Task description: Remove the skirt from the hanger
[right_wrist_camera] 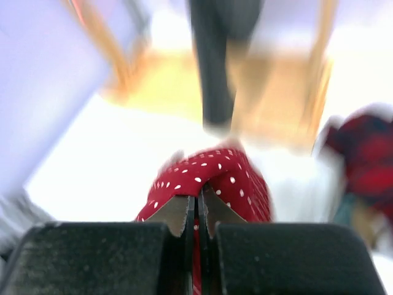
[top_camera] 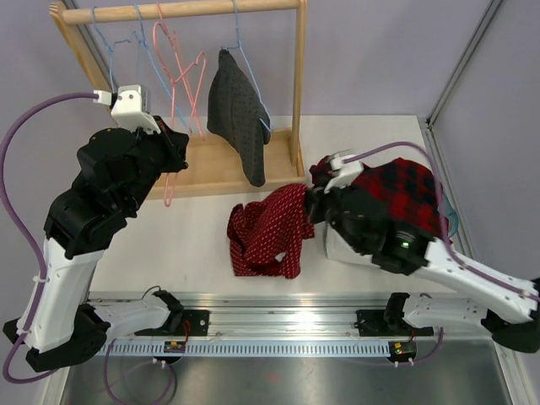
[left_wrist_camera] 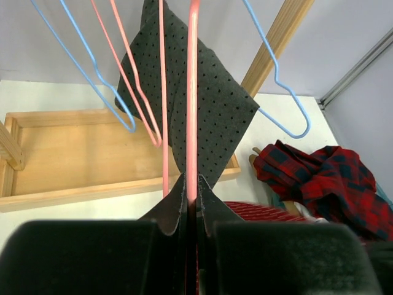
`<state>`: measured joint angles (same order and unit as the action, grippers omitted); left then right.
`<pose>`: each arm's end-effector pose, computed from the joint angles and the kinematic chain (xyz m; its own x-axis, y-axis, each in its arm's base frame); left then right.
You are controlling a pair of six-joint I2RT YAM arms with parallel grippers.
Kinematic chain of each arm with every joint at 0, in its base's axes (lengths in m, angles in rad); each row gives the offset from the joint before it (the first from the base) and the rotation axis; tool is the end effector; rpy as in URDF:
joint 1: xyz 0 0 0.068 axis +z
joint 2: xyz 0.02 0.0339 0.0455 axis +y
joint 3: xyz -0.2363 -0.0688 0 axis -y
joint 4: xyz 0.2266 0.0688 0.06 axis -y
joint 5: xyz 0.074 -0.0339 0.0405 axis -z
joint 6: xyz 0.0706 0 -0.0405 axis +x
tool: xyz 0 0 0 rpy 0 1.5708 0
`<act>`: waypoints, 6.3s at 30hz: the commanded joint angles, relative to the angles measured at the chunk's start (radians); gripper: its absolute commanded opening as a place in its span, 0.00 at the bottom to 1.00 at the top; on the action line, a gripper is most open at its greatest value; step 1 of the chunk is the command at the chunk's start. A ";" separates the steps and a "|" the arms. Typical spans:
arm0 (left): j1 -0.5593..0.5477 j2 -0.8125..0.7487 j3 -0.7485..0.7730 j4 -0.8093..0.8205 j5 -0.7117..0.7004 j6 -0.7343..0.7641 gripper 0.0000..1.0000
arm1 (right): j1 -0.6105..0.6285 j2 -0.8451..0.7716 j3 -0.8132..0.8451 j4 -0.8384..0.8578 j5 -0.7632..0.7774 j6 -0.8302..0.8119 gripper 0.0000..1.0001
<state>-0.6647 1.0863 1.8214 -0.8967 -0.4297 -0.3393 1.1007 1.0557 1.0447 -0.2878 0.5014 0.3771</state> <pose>0.1552 -0.0843 0.4968 -0.1983 -0.2290 -0.9530 0.1814 0.9469 -0.2653 0.1484 0.2171 0.3366 -0.3352 0.0531 -0.9406 -0.4843 0.8467 0.2204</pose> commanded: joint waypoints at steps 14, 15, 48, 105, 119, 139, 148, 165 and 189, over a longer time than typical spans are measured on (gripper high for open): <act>-0.003 0.110 0.012 0.114 -0.034 0.043 0.00 | -0.395 -0.013 0.535 0.024 0.448 -0.503 0.00; -0.003 0.125 0.030 0.117 -0.047 0.057 0.00 | -0.474 0.003 0.532 0.027 0.445 -0.507 0.00; 0.398 0.696 0.518 0.177 0.351 -0.001 0.00 | -0.953 0.051 -0.235 -0.086 -0.426 0.192 0.99; 0.160 0.693 0.498 0.216 0.216 0.016 0.00 | -0.954 -0.088 -0.241 -0.174 -0.454 0.161 1.00; 0.122 0.566 0.608 0.160 0.258 0.063 0.00 | -0.909 -0.077 0.075 -0.091 -0.670 0.042 0.99; 0.028 0.299 0.276 0.203 0.322 -0.036 0.00 | -0.407 0.256 0.394 0.056 -0.597 0.049 0.99; 0.024 0.205 0.204 0.219 0.348 -0.067 0.00 | -0.391 0.288 0.321 0.180 -0.543 0.152 0.99; 0.024 0.175 0.168 0.254 0.413 -0.124 0.00 | -0.387 0.253 0.146 0.588 -0.581 0.342 1.00; 0.024 0.118 0.182 0.119 0.145 0.016 0.00 | -0.387 -0.201 -0.078 0.249 -0.136 0.184 0.00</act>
<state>-0.6476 1.2747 1.9400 -0.8692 -0.1318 -0.4091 0.7143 1.0168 1.0115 0.1505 0.0799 0.6506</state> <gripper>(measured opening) 0.031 0.050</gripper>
